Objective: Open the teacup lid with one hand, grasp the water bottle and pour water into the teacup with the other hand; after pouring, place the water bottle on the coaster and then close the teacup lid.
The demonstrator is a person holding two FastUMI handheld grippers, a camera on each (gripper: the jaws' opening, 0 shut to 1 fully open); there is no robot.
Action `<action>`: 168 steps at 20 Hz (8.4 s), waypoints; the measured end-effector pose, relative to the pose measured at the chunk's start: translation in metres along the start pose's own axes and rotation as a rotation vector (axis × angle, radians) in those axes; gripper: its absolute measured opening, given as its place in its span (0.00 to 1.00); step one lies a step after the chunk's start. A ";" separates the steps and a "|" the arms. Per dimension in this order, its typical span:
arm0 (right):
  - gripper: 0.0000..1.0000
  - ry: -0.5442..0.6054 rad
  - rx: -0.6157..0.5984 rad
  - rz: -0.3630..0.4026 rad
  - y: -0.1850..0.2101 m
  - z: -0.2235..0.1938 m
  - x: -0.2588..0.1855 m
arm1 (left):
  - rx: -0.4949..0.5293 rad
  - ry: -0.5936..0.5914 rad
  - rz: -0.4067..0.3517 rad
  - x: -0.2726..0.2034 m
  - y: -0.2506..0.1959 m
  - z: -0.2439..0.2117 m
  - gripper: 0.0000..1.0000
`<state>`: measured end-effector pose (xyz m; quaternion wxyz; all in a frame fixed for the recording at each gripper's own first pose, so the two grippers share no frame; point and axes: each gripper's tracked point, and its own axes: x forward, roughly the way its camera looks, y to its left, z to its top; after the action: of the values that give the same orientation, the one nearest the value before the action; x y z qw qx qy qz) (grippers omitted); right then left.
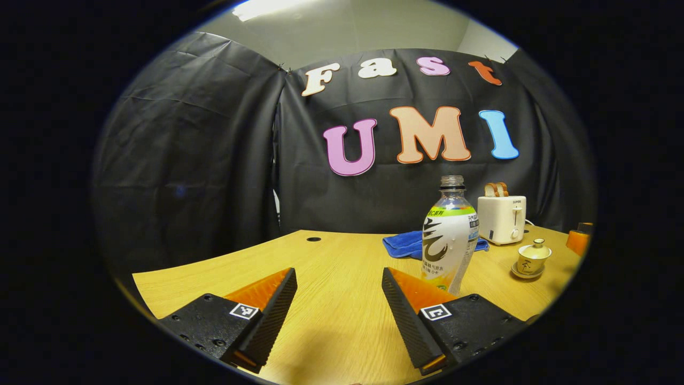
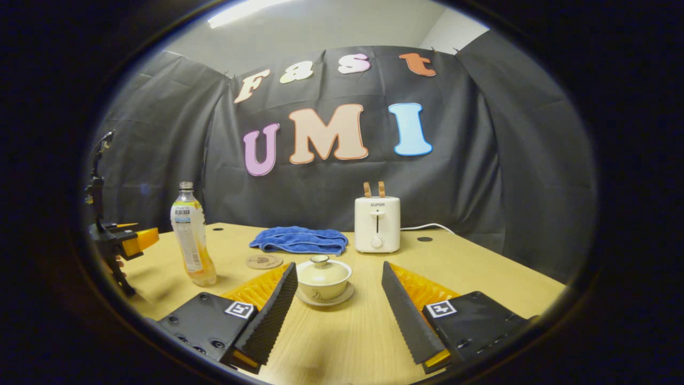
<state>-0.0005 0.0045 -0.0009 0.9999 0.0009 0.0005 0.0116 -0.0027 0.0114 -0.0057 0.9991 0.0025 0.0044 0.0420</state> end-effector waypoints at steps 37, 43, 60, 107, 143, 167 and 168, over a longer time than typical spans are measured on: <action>0.71 0.199 -0.130 0.130 0.045 -0.031 0.115 | -0.001 0.001 -0.024 0.000 -0.006 0.001 0.93; 0.44 0.168 -0.154 0.112 0.045 -0.028 0.118 | -0.002 0.001 -0.021 0.000 -0.006 0.001 0.93; 0.36 0.027 -0.019 0.084 0.025 -0.004 0.078 | -0.002 -0.001 -0.050 0.001 -0.011 0.001 0.93; 0.36 0.000 0.002 -0.031 -0.026 0.004 0.044 | 0.204 0.148 -0.474 0.039 -0.150 -0.024 0.55; 0.36 -0.003 0.001 -0.114 -0.070 0.003 0.046 | 1.617 -0.102 -0.515 0.106 -0.218 0.006 0.55; 0.36 -0.003 0.001 -0.111 -0.071 0.002 0.047 | 2.057 -0.164 -0.448 0.117 -0.229 0.038 0.55; 0.36 -0.003 0.000 -0.111 -0.071 0.003 0.047 | 2.069 -0.171 -0.441 0.117 -0.230 0.040 0.55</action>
<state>0.0486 -0.0655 0.0017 0.9990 0.0011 -0.0008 -0.0437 0.1334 -0.2077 0.0323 0.4932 0.8536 -0.0317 -0.1648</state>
